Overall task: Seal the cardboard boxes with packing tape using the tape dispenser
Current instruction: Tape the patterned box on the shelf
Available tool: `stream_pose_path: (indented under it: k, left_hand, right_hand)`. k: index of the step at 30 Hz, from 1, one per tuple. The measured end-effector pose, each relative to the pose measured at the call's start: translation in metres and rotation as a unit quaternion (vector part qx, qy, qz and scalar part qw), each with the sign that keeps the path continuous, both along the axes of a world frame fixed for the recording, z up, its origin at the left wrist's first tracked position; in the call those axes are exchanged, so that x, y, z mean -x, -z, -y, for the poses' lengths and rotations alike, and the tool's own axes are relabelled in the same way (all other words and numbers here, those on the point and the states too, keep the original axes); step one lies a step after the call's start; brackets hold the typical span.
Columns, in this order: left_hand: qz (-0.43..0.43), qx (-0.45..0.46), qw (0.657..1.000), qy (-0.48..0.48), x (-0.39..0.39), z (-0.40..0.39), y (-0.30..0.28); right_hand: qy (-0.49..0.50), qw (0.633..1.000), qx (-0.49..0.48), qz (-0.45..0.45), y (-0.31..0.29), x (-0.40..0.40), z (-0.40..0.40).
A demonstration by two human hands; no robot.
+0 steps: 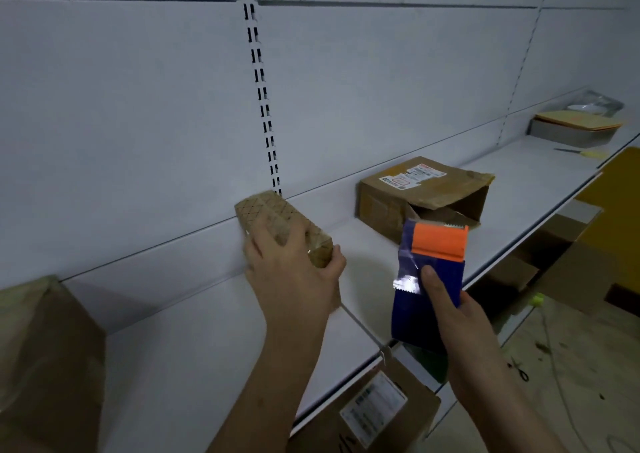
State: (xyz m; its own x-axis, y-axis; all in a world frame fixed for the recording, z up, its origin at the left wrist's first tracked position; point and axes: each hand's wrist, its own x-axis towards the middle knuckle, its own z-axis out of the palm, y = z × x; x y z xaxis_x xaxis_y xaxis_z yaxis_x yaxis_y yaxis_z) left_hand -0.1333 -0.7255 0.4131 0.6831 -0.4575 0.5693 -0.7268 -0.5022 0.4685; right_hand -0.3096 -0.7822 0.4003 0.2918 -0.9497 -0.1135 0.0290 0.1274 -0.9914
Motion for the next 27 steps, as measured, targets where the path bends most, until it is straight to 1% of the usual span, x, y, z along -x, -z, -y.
stream_pose_path:
  k: [2,3,5,7,8,11,13,14,16,18,21,23,25,27]
  left_hand:
    - [-0.013,0.027,0.999,0.012,-0.002,-0.019,-0.002]
    - [-0.03,0.027,0.999,0.018,-0.003,-0.03,-0.004]
    - [-0.099,0.008,0.994,0.04,-0.012,-0.055,-0.011]
    - [-0.159,-0.011,0.983,0.09,-0.03,-0.078,-0.021]
    - [-0.162,-0.027,0.978,0.127,-0.041,-0.088,-0.026]
    - [-0.102,-0.092,0.961,0.24,-0.068,-0.12,-0.042]
    - [-0.066,-0.133,0.945,0.29,-0.08,-0.138,-0.045]
    - [-0.066,-0.14,0.94,0.306,-0.085,-0.144,-0.044]
    - [-0.09,-0.141,0.937,0.308,-0.092,-0.149,-0.036]
    - [-0.118,-0.114,0.939,0.302,-0.096,-0.148,-0.026]
    - [-0.116,-0.068,0.947,0.291,-0.105,-0.142,-0.019]
    - [-0.084,-0.091,0.956,0.265,-0.109,-0.141,-0.024]
    - [-0.028,-0.101,0.966,0.237,-0.104,-0.141,-0.033]
    - [0.044,-0.04,0.972,0.227,-0.083,-0.136,-0.047]
  right_hand:
    - [-0.009,1.0,0.001,0.001,-0.001,0.004,0.0]
    - [-0.016,1.0,-0.001,0.003,-0.003,0.005,0.0]
    - [-0.022,1.0,-0.005,0.001,-0.006,0.008,0.0]
    - [-0.028,0.999,-0.015,0.0,-0.009,0.01,0.001]
    - [-0.033,0.999,-0.021,0.002,-0.011,0.011,0.001]
    - [-0.052,0.998,-0.033,-0.001,-0.018,0.01,0.002]
    - [-0.065,0.997,-0.029,-0.008,-0.022,0.008,0.001]
    - [-0.071,0.997,-0.024,-0.011,-0.024,0.007,0.001]
    - [-0.085,0.996,-0.015,-0.021,-0.027,0.004,-0.001]
    - [-0.1,0.994,-0.011,-0.033,-0.03,-0.001,-0.004]
    - [-0.123,0.991,-0.009,-0.051,-0.035,-0.007,-0.009]
    - [-0.141,0.987,-0.005,-0.074,-0.039,-0.01,-0.009]
    - [-0.153,0.984,-0.012,-0.087,-0.043,-0.011,-0.009]
    - [-0.161,0.982,-0.019,-0.093,-0.044,-0.012,-0.008]
